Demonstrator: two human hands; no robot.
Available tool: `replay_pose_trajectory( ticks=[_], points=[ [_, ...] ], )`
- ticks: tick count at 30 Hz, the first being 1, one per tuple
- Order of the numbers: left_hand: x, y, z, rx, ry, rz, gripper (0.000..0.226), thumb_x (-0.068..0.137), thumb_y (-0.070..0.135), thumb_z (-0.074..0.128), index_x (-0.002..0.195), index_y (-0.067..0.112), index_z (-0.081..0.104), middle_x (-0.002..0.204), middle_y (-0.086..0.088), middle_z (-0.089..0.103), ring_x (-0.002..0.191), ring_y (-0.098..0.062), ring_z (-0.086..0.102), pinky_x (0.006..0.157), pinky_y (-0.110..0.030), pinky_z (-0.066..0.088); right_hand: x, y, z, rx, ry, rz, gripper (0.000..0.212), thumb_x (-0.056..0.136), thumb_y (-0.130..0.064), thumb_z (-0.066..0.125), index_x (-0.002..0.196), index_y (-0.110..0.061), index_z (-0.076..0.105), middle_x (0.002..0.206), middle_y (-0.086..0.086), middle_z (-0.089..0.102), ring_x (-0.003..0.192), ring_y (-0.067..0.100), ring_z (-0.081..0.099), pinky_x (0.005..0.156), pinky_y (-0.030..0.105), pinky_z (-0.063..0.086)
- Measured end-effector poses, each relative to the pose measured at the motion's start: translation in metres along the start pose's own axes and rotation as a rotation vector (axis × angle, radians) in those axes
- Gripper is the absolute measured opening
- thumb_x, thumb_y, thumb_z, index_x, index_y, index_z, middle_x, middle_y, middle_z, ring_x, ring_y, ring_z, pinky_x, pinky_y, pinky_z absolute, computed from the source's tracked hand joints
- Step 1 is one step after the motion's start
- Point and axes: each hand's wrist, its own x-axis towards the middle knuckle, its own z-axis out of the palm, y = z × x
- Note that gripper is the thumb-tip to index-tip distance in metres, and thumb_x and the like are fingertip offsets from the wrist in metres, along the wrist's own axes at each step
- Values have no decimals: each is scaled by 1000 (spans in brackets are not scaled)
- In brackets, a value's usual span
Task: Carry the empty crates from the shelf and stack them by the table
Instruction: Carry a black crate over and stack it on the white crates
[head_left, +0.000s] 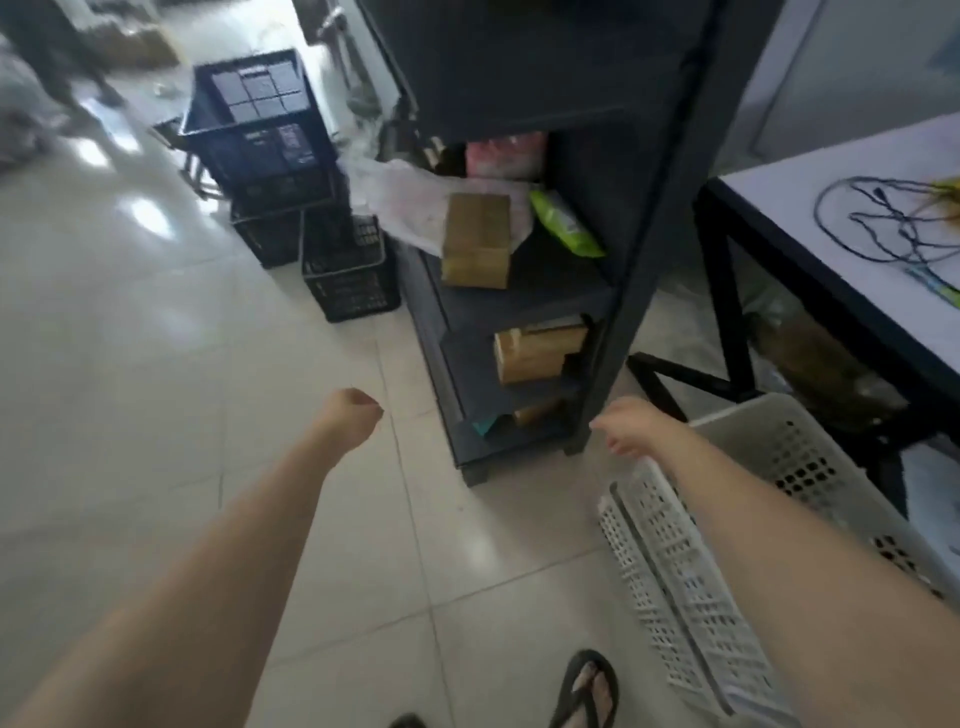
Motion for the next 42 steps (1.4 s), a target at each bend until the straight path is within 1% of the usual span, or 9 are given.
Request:
replay_pose_trajectory(
  ticks=[2,5,8,10,15,20,31,37,42],
  points=[
    [-4,-37,-56,-29,59,-21,27,88,3,55,110,-10,62,96,-29,62,92,-38,59,76,-42,47,-15,-47,41,-93,-76,-23,43,94,-26,52,130,-3,49,125,20,60,112,30,61,69,29,46],
    [-10,-90,-139,-95,116,-40,18,88,2,53,99,-6,64,82,-20,56,76,-26,52,59,-26,36,-38,-119,101,-164,-152,-55,49,96,-27,48,138,-4,36,128,18,56,115,31,57,89,36,46],
    [-12,-138,-208,-205,207,-69,10,89,3,49,92,3,59,71,-14,53,58,-22,46,45,-18,35,-55,-181,154,-274,-102,-151,46,93,-28,51,130,-4,42,116,19,61,89,27,63,70,33,52],
    [-9,-162,-244,-249,235,-75,9,90,4,49,91,6,58,71,-11,53,56,-17,46,34,-11,33,-62,-217,183,-294,-108,-214,45,91,-29,54,126,-2,47,108,19,63,77,25,62,63,30,50],
    [25,-172,-305,-317,268,-48,11,90,4,49,87,6,59,76,-12,55,60,-17,48,54,-23,32,-52,-294,222,-201,-179,-292,38,92,-28,55,118,-1,51,99,17,68,85,27,69,85,40,55],
    [99,-155,-347,-315,286,-42,11,90,6,49,95,4,59,87,-17,57,64,-19,51,57,-23,34,-7,-373,231,-221,-188,-301,39,91,-26,56,120,0,53,99,18,67,85,29,69,82,39,55],
    [301,-101,-452,-284,289,-89,15,89,10,48,98,6,60,83,-13,62,76,-26,59,61,-26,40,123,-574,214,-235,-195,-349,39,92,-27,56,123,-3,53,107,19,66,92,29,68,86,39,54],
    [413,-95,-509,-152,164,-126,10,90,13,52,96,8,58,76,-6,63,70,-22,62,58,-25,43,196,-675,230,-344,-216,-318,42,92,-27,56,127,-4,49,106,17,65,89,27,67,69,33,54],
    [531,-85,-579,-91,133,-132,14,91,15,51,101,8,58,76,-6,63,67,-21,63,58,-25,43,262,-780,251,-344,-208,-299,44,93,-27,56,129,-4,48,109,17,65,92,28,67,83,39,54]
  ],
)
